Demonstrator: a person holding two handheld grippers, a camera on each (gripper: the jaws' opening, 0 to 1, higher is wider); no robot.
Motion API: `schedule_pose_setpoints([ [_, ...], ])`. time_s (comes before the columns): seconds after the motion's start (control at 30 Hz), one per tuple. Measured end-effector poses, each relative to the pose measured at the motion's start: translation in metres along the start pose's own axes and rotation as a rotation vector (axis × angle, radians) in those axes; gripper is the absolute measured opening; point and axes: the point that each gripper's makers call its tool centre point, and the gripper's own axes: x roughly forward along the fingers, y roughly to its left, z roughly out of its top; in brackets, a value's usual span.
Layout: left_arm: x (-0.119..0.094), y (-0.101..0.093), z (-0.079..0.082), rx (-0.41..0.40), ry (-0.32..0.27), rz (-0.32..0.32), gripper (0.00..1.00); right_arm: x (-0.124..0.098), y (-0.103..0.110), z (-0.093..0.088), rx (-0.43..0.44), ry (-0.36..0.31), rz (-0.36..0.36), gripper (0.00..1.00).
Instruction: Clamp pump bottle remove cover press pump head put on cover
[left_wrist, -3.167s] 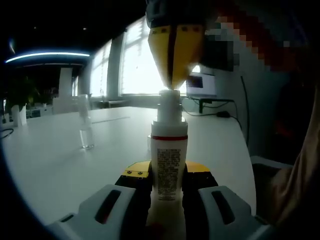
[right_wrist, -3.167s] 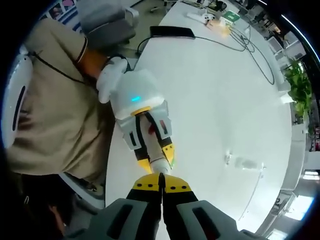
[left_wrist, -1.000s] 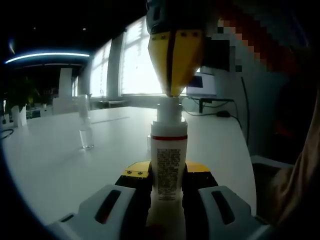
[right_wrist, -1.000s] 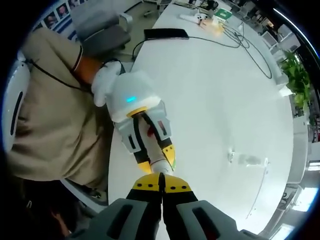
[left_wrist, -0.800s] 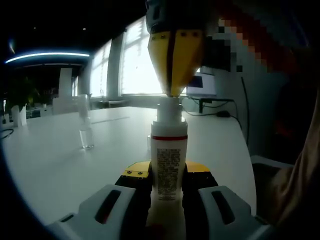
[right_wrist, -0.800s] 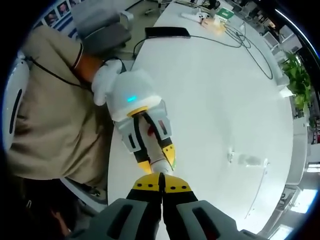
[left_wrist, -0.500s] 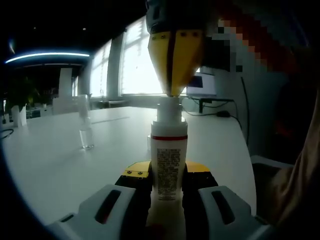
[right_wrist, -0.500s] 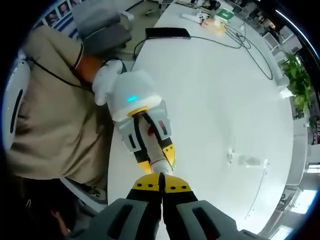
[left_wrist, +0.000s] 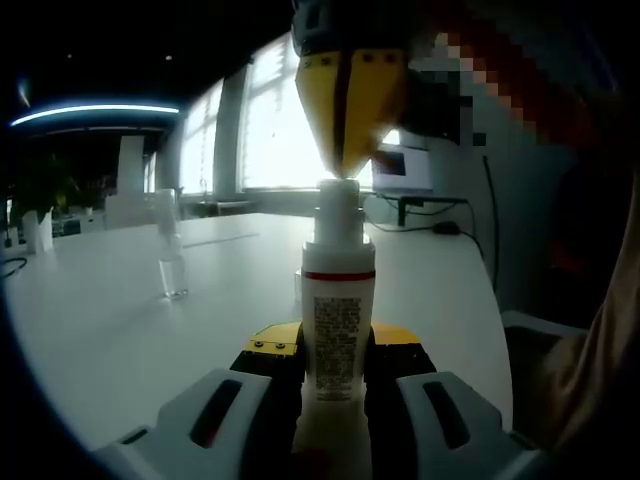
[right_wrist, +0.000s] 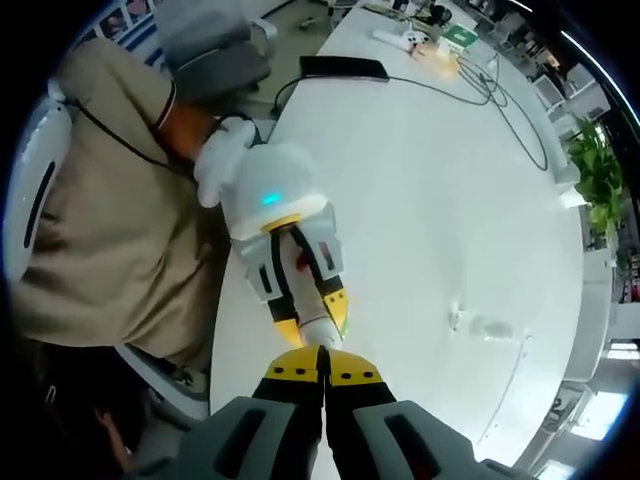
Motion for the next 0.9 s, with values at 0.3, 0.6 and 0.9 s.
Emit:
schedule_pose_setpoints([
  [0.3,0.0000,0.0000,0.0001,0.002,0.000,0.002,0.14,-0.0001,-0.0004,-0.0001,-0.004,-0.005,0.001,0.00],
  [0.6,-0.0001,0.0005,0.0002,0.003,0.000,0.002,0.14,-0.0006,-0.0010,-0.0041,-0.001,0.000,0.002,0.00],
  [0.9,-0.0002,0.0011,0.0002,0.002,-0.001,0.002,0.14,0.0001,-0.0010,-0.0031,0.004,0.009,0.007,0.00],
])
